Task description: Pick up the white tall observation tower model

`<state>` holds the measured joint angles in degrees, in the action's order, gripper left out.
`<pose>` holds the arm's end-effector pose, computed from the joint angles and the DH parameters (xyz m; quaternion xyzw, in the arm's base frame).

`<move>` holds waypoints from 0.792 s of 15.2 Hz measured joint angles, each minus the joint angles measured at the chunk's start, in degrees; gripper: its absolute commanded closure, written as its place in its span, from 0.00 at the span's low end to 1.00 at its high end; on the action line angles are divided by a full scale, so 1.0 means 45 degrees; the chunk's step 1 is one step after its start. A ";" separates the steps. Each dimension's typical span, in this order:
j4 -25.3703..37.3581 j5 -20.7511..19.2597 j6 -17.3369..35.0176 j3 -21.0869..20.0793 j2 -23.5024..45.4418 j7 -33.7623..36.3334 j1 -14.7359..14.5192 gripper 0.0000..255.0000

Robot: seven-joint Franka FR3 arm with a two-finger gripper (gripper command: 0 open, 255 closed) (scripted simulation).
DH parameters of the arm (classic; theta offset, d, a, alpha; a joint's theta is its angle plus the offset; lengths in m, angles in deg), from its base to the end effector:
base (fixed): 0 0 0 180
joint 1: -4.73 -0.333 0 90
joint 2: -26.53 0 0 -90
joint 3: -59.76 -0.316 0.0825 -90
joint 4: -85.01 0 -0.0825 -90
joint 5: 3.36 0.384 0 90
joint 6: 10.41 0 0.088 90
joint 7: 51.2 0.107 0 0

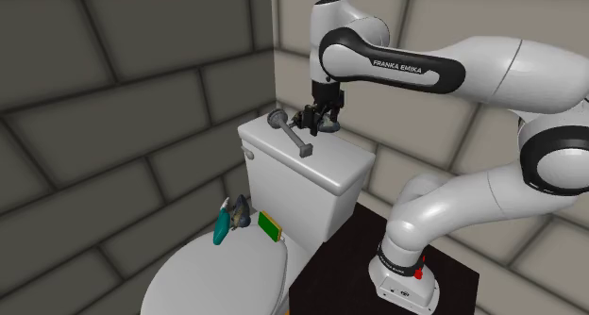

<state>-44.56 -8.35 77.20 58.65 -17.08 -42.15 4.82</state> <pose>0.3101 -0.0019 0.6241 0.9958 -0.0749 0.0186 0.0487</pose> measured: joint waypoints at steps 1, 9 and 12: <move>0.0000 0.0000 0.0000 0.0000 0.0000 0.0000 0.0000 0.00; 0.0964 0.0092 0.2040 0.0317 0.2915 0.0856 0.0511 0.00; 0.1634 0.0147 0.2784 0.0498 0.4272 0.1151 0.0713 0.00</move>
<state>-37.21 -7.69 89.73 60.89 2.15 -36.97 8.03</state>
